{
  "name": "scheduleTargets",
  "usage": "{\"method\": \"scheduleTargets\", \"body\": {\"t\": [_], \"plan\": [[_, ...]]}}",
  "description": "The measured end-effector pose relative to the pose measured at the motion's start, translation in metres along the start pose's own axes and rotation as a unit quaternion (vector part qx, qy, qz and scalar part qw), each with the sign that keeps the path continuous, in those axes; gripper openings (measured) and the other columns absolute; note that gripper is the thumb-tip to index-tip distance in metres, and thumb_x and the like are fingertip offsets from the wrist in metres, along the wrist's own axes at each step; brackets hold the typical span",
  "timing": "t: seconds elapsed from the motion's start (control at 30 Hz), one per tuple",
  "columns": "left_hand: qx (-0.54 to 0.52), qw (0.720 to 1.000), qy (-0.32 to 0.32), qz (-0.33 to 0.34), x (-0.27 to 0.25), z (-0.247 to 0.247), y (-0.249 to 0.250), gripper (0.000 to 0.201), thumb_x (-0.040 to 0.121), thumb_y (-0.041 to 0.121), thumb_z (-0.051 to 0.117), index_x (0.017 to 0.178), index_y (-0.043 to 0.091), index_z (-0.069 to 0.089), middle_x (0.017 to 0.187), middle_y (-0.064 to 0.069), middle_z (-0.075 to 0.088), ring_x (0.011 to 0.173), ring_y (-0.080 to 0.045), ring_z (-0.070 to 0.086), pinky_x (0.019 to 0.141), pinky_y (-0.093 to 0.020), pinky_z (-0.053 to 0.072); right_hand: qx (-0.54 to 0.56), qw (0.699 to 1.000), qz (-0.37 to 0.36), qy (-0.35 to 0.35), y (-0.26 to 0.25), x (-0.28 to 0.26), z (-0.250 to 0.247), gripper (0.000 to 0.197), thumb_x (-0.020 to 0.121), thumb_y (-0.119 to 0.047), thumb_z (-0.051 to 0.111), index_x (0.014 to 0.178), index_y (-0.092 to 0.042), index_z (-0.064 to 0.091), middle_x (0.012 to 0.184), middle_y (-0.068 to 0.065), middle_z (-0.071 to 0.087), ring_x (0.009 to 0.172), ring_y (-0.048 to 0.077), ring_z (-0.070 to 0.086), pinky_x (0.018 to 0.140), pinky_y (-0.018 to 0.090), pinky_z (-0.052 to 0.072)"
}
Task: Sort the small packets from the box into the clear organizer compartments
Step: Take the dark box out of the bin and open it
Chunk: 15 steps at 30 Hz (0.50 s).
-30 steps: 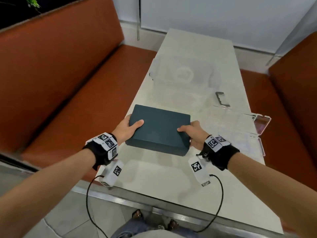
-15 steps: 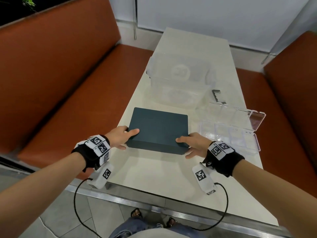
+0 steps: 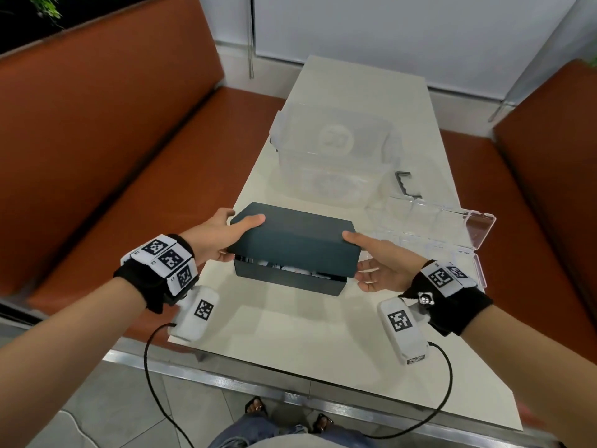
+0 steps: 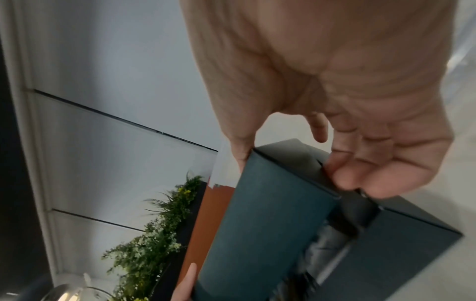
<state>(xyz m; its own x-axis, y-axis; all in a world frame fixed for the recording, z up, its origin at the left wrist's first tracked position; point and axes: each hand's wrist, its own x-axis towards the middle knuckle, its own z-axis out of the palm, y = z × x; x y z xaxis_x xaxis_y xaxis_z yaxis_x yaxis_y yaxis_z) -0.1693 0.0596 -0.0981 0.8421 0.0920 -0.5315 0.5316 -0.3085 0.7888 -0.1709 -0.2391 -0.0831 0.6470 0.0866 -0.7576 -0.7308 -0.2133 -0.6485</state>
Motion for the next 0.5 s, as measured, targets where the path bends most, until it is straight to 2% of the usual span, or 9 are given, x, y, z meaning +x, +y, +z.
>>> {"method": "scheduleTargets", "body": {"t": [0.07,0.13,0.17,0.23,0.3,0.33,0.4,0.43,0.5], "plan": [[0.034,0.999,-0.005,0.028,-0.003,-0.003,0.016,0.070,0.083,0.060,0.062,0.138,0.023,0.039,0.117,-0.001,0.047,0.095,-0.015,0.051,0.073,-0.030,0.055,0.005,1.000,-0.019,0.004,-0.011,-0.004,-0.005,0.038,0.084,-0.044,0.068,0.109,-0.017,0.060,0.100,0.017,0.057,0.071,0.028,0.057,0.061,0.033,0.051],[0.077,0.995,0.002,0.061,-0.004,-0.008,0.032,0.064,0.084,0.060,0.061,0.133,0.024,0.042,0.110,0.000,0.047,0.089,-0.015,0.052,0.068,-0.026,0.055,0.000,0.998,-0.062,0.023,-0.024,-0.008,-0.013,0.049,0.086,-0.039,0.068,0.125,-0.017,0.050,0.115,0.019,0.052,0.079,0.031,0.060,0.060,0.034,0.052],[0.092,0.993,0.004,0.077,-0.004,-0.010,0.040,0.060,0.084,0.059,0.061,0.129,0.023,0.045,0.108,0.000,0.050,0.084,-0.014,0.053,0.065,-0.023,0.054,-0.003,0.995,-0.091,0.033,-0.031,-0.011,-0.017,0.050,0.086,-0.038,0.068,0.127,-0.018,0.048,0.118,0.018,0.050,0.081,0.030,0.061,0.060,0.033,0.053],[0.096,0.990,0.004,0.107,-0.001,-0.014,0.054,0.053,0.084,0.054,0.063,0.121,0.018,0.052,0.103,-0.003,0.057,0.074,-0.012,0.054,0.055,-0.016,0.051,-0.024,0.988,-0.148,0.025,-0.044,-0.021,-0.023,0.043,0.083,-0.043,0.069,0.119,-0.023,0.055,0.120,0.013,0.052,0.085,0.026,0.064,0.062,0.032,0.054],[0.082,0.989,0.009,0.125,0.003,-0.015,0.065,0.048,0.084,0.051,0.066,0.116,0.018,0.055,0.101,-0.004,0.061,0.071,-0.009,0.054,0.053,-0.012,0.049,-0.080,0.976,-0.202,-0.010,-0.053,-0.030,-0.029,0.047,0.075,-0.055,0.071,0.115,-0.032,0.061,0.124,0.003,0.057,0.094,0.022,0.064,0.072,0.030,0.055],[0.071,0.988,0.015,0.133,0.006,-0.016,0.070,0.049,0.082,0.050,0.067,0.116,0.018,0.054,0.102,-0.004,0.062,0.072,-0.009,0.056,0.055,-0.012,0.051,-0.111,0.967,-0.229,-0.024,-0.057,-0.034,-0.030,0.055,0.068,-0.059,0.072,0.117,-0.038,0.060,0.124,-0.002,0.058,0.099,0.019,0.064,0.075,0.029,0.054],[0.051,0.988,0.034,0.143,0.011,-0.017,0.079,0.064,0.076,0.052,0.071,0.125,0.018,0.050,0.110,-0.003,0.061,0.082,-0.010,0.063,0.068,-0.018,0.057,-0.181,0.942,-0.284,-0.009,-0.065,-0.038,-0.032,0.063,0.062,-0.058,0.075,0.120,-0.045,0.055,0.121,-0.005,0.056,0.105,0.013,0.061,0.076,0.027,0.053],[0.049,0.987,0.041,0.149,0.015,-0.017,0.082,0.077,0.073,0.054,0.073,0.134,0.017,0.044,0.115,-0.001,0.059,0.089,-0.011,0.066,0.076,-0.023,0.058,-0.217,0.926,-0.309,0.021,-0.068,-0.037,-0.033,0.061,0.065,-0.054,0.077,0.121,-0.046,0.054,0.119,-0.006,0.054,0.104,0.011,0.060,0.074,0.025,0.053],[0.067,0.984,0.045,0.160,0.021,-0.017,0.090,0.099,0.066,0.058,0.074,0.146,0.022,0.030,0.125,0.000,0.052,0.094,-0.013,0.067,0.080,-0.027,0.058,-0.253,0.895,-0.355,0.096,-0.078,-0.027,-0.036,0.046,0.077,-0.042,0.075,0.119,-0.040,0.057,0.113,-0.005,0.056,0.098,0.011,0.061,0.069,0.024,0.052]]}}
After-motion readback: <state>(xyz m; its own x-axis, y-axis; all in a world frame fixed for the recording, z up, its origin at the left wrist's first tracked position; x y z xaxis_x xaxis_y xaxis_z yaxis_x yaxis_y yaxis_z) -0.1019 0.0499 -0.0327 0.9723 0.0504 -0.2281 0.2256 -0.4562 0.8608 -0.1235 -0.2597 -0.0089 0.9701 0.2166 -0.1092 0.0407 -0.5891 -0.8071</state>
